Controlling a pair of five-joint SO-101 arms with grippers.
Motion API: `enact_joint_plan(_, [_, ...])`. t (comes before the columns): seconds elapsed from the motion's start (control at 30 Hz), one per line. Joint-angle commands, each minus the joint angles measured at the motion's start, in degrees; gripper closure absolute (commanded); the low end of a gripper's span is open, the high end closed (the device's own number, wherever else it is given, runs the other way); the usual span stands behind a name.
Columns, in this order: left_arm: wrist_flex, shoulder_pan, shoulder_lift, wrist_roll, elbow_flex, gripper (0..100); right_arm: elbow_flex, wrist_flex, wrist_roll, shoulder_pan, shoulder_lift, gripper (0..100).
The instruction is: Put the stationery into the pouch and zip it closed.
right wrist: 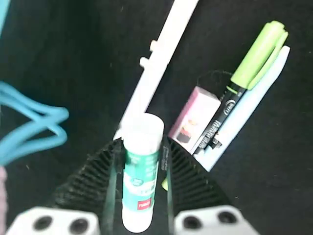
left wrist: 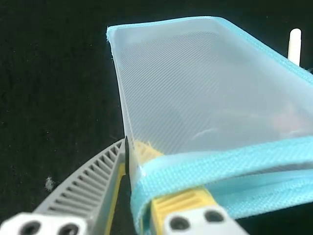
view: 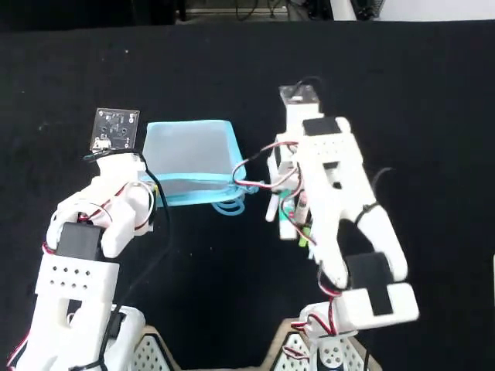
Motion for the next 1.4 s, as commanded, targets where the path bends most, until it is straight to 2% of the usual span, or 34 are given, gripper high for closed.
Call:
enact_joint_plan(0.0, [0.4, 0.4, 0.4, 0.6, 0.1, 97, -0.4, 3.4, 5.1, 4.3, -7.0, 98.4])
enact_joint_plan(0.13, [0.4, 0.4, 0.4, 0.6, 0.1, 97, -0.4, 8.2, 13.5, 15.7, -8.7, 98.4])
enact_joint_plan(0.27, [0.4, 0.4, 0.4, 0.6, 0.1, 97, 0.7, 8.7, 21.5, 27.9, -6.7, 98.4])
enact_joint_plan(0.5, [0.4, 0.4, 0.4, 0.6, 0.1, 97, 4.3, 3.5, 28.2, 40.3, 0.0, 98.4])
enact_joint_plan(0.67, [0.4, 0.4, 0.4, 0.6, 0.1, 97, 5.9, -0.2, 31.3, 43.2, 5.0, 98.2])
enact_joint_plan(1.0, [0.4, 0.4, 0.4, 0.5, 0.2, 97, 5.8, 0.4, 30.9, 43.3, 7.3, 98.2])
enact_joint_plan(1.2, [0.3, -4.2, 0.4, 0.7, 0.0, 97, 5.1, 4.1, 31.2, 43.3, 7.5, 85.8])
enact_joint_plan(1.37, [0.4, -4.7, 0.4, 0.7, 0.0, 97, 3.0, 4.4, 31.0, 43.2, 7.5, 88.3])
